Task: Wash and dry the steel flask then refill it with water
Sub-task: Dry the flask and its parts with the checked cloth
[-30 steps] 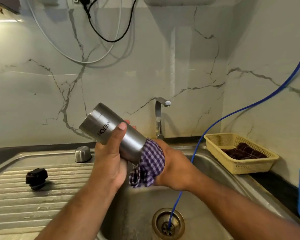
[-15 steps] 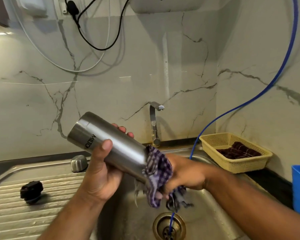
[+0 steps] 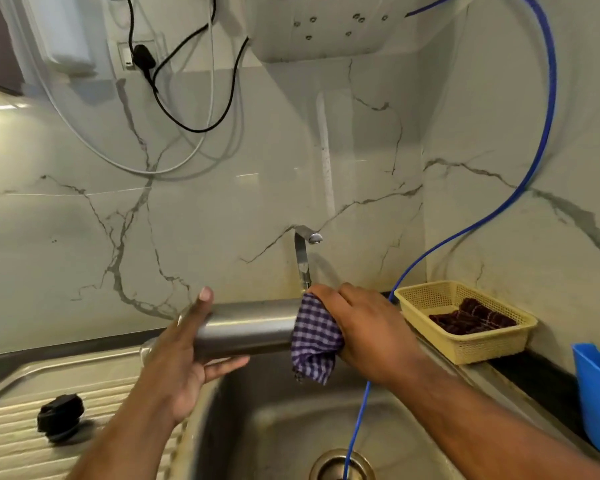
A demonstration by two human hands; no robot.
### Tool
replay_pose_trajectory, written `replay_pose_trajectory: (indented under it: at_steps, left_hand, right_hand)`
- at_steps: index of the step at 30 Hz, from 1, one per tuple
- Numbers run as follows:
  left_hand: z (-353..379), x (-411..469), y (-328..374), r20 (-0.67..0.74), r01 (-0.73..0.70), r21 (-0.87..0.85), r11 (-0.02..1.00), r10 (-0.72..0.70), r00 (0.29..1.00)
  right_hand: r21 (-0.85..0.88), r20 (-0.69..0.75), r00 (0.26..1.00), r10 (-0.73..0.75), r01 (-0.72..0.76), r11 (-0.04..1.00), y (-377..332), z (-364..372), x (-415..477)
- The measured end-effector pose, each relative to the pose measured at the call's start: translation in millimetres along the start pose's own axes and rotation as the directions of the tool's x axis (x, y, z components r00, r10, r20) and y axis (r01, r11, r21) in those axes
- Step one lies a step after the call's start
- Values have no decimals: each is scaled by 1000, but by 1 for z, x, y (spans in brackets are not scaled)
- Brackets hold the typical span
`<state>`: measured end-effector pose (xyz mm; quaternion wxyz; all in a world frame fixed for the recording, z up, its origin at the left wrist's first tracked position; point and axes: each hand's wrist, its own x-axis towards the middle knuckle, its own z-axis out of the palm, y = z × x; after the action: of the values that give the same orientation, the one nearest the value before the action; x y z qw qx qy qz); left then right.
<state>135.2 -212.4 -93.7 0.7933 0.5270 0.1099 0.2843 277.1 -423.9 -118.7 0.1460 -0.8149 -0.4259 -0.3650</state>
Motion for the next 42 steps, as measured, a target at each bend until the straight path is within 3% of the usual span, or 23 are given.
replay_pose_trajectory:
  at_steps: [3,6,9,15,19,25,29,31,33,37,40,42]
  left_hand:
    - [13,-9,-3,94,-219,169,961,205,974]
    - [28,-21,-10,323,-490,465,738,374,869]
    - [34,-24,-22,434,-611,532,586,432,791]
    - [43,-32,-23,421,-674,493,550,528,738]
    - [39,-38,-4,325,-666,431,608,585,744]
    - [22,-28,13,281,-698,341,630,640,715]
    - [22,-21,12,137,-567,220,794,550,824]
    - [18,-17,13,94,-409,101,907,401,911]
    - [13,-12,13,91,-238,96,966,230,969]
    - [10,-12,3,70,35,241,970,-53,996]
    - [10,-15,2,66,120,260,958,-141,988]
    - [2,-9,6,92,34,276,960,-61,994]
  right_hand:
    - [176,115,989,94,-114,978,-9,-4,-2]
    - [319,156,987,25,-75,945,-21,-9,-3]
    - [402,123,992,-36,-16,915,-43,-12,-3]
    - [291,-134,991,-21,59,955,-56,-15,-6]
    - [377,-59,995,-84,100,921,-47,-22,4]
    - [429,85,996,-14,-23,903,-11,-23,2]
    - [513,99,994,41,-87,854,8,-17,1]
    - [500,112,994,4,-60,864,14,-18,3]
    - [385,112,993,-45,-2,923,23,-21,5]
    - [38,-108,987,-121,126,991,34,-22,5]
    - [41,-131,985,-111,117,992,33,-17,3]
    - [162,-73,996,-51,62,985,28,-16,6]
